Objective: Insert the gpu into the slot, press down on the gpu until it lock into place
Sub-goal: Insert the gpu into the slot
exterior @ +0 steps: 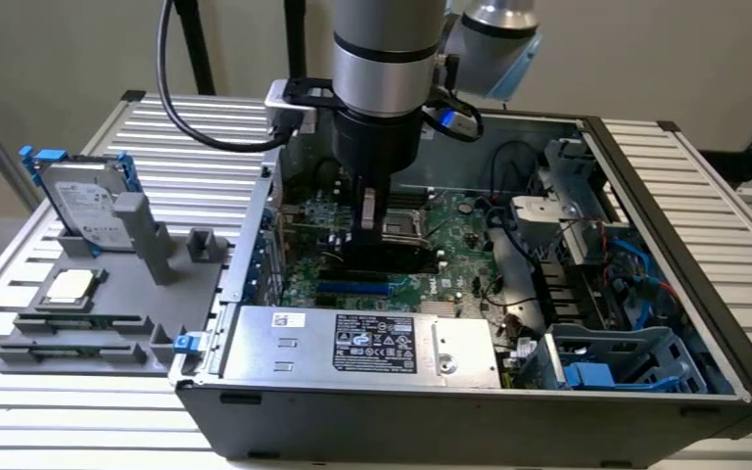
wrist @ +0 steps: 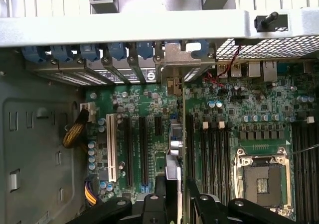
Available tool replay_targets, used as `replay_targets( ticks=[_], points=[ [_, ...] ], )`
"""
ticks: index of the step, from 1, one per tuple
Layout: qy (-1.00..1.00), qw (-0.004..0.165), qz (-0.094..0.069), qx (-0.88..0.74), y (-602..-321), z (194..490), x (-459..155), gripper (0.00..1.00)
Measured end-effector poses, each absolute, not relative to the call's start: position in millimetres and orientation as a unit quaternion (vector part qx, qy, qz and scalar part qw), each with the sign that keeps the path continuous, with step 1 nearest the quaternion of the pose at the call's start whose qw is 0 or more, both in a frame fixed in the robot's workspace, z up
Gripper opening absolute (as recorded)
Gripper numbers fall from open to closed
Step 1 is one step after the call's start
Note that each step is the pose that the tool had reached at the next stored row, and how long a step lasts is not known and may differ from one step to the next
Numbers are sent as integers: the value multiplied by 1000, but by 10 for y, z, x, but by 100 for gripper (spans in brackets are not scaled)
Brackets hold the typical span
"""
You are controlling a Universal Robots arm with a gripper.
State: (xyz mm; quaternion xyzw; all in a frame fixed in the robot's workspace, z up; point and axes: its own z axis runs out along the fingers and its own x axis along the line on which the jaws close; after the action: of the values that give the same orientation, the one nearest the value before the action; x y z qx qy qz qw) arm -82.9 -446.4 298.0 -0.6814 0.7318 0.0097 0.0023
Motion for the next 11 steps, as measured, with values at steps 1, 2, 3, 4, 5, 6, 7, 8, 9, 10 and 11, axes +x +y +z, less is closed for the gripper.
replay_targets(
  ticks=[1,2,3,4,5,6,7,8,9,10,11],
  points=[
    [732,2,10,-681,-4465,2974,-833,26],
    [732,2,10,-681,-4465,2970,-835,26],
    [732,2,10,-681,-4467,2968,-835,26],
    [732,2,10,-681,-4467,2967,-836,26],
    [732,2,10,-681,-4469,2964,-836,26],
    [732,3,10,-681,-4469,2960,-836,26],
    [732,3,10,-681,-4470,2953,-837,26],
    [732,3,10,-681,-4471,2946,-837,26],
    [732,2,10,-681,-4472,2938,-838,26],
    [732,3,10,-681,-4473,2929,-838,26],
    [732,2,10,-681,-4474,2922,-839,26]
  ],
)
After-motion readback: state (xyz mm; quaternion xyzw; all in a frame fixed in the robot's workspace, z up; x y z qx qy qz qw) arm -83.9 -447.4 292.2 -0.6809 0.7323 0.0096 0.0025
